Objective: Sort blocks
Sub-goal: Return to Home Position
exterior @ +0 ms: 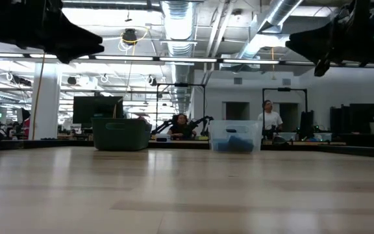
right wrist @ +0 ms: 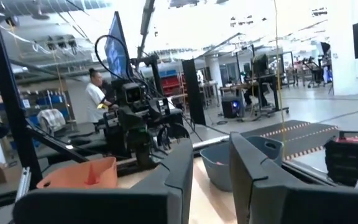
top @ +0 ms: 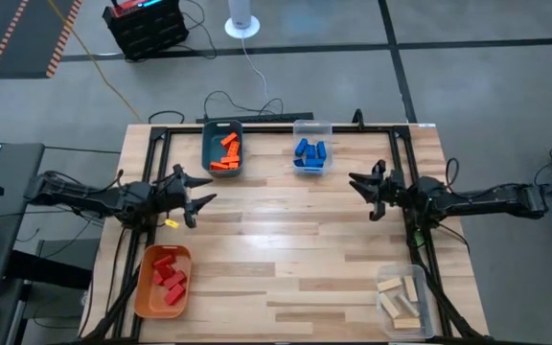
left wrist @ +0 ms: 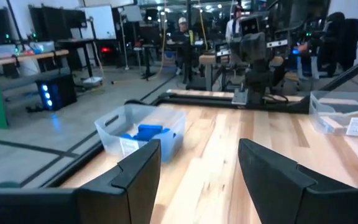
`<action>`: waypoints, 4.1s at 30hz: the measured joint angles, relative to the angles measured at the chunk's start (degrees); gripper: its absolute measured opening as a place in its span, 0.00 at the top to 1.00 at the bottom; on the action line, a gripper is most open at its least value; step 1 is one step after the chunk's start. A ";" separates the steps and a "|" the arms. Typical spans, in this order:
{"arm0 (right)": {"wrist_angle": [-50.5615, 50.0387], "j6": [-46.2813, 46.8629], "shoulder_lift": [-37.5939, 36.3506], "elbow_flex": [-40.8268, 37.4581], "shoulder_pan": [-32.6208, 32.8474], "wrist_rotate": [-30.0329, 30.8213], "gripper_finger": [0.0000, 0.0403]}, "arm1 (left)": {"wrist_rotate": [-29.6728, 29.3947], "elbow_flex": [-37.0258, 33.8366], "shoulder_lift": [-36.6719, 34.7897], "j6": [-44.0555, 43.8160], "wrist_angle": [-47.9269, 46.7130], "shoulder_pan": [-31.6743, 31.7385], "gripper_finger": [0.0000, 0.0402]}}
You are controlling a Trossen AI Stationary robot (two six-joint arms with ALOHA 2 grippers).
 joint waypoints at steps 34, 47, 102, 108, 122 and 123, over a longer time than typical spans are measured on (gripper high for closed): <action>-52.66 6.08 -1.00 4.85 -1.19 0.10 0.80 | 1.41 -5.68 -7.16 -7.10 -13.21 1.64 0.48; -52.63 3.98 -4.49 4.79 -1.21 0.39 0.80 | 1.11 -5.86 -23.39 -9.06 -24.59 1.61 0.48; -53.03 13.12 -4.33 4.83 -4.12 0.39 0.80 | 2.42 -6.27 -22.73 -6.14 -24.84 1.51 0.48; -53.03 13.11 -4.33 4.83 -4.10 0.39 0.80 | 2.40 -6.27 -22.73 -6.14 -24.84 1.51 0.48; -53.03 13.00 -4.33 4.83 -4.12 0.37 0.80 | 2.42 -6.27 -22.73 -6.14 -24.87 1.51 0.48; -53.03 13.00 -4.33 4.83 -4.12 0.37 0.80 | 2.41 -6.27 -22.73 -6.14 -24.84 1.51 0.48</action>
